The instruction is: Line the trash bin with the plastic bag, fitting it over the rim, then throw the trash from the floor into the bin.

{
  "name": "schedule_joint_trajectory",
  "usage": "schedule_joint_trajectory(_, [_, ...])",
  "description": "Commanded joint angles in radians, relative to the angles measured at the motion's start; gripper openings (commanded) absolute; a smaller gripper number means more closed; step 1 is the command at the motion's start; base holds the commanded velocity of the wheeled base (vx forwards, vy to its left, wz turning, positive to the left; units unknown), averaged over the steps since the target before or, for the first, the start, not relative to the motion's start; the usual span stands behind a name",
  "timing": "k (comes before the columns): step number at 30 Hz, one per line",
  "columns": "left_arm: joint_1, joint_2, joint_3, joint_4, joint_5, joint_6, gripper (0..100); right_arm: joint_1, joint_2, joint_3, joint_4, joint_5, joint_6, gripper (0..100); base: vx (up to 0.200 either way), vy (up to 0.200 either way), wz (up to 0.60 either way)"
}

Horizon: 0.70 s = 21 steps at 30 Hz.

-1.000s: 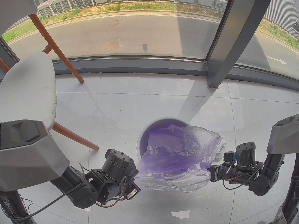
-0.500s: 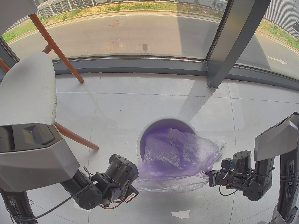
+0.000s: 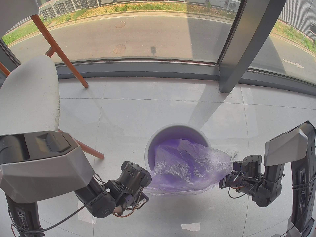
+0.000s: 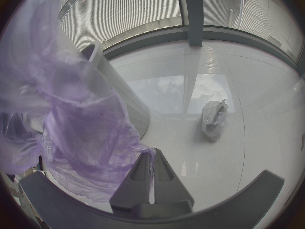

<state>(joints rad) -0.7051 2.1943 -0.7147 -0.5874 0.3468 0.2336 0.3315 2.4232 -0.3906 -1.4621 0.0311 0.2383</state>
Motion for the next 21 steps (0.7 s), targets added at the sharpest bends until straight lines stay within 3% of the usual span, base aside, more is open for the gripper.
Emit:
schedule_joint_trajectory(1, [0.003, 0.013, -0.028, 0.001, 0.011, -0.016, 0, -0.028, 0.014, -0.037, 0.000, -0.002, 0.001, 0, 0.000, 0.000, 0.00])
schedule_joint_trajectory(2, [0.004, 0.013, -0.032, 0.001, 0.011, -0.020, 0, -0.034, 0.011, -0.040, 0.000, -0.002, 0.001, 0, 0.000, 0.000, 0.00])
schedule_joint_trajectory(3, [0.004, 0.013, -0.039, 0.001, 0.011, -0.025, 0, -0.040, 0.008, -0.040, 0.000, -0.002, -0.001, 100, 0.000, 0.000, 0.00])
schedule_joint_trajectory(6, [0.003, 0.012, -0.042, 0.001, 0.011, -0.031, 0, -0.052, -0.009, -0.020, -0.001, 0.000, 0.001, 100, 0.000, 0.000, 0.00])
schedule_joint_trajectory(10, [0.001, 0.002, -0.039, 0.001, 0.009, -0.033, 0, -0.051, -0.110, 0.127, -0.044, 0.024, 0.004, 100, 0.000, 0.000, 0.00])
schedule_joint_trajectory(15, [0.001, -0.010, -0.037, 0.001, 0.004, -0.033, 0, -0.046, -0.148, 0.280, -0.099, 0.116, -0.037, 100, 0.000, 0.000, 0.00])
schedule_joint_trajectory(21, [0.001, -0.018, -0.032, 0.001, -0.002, -0.034, 0, -0.042, -0.210, 0.288, -0.098, 0.184, -0.090, 100, 0.000, 0.000, 0.00])
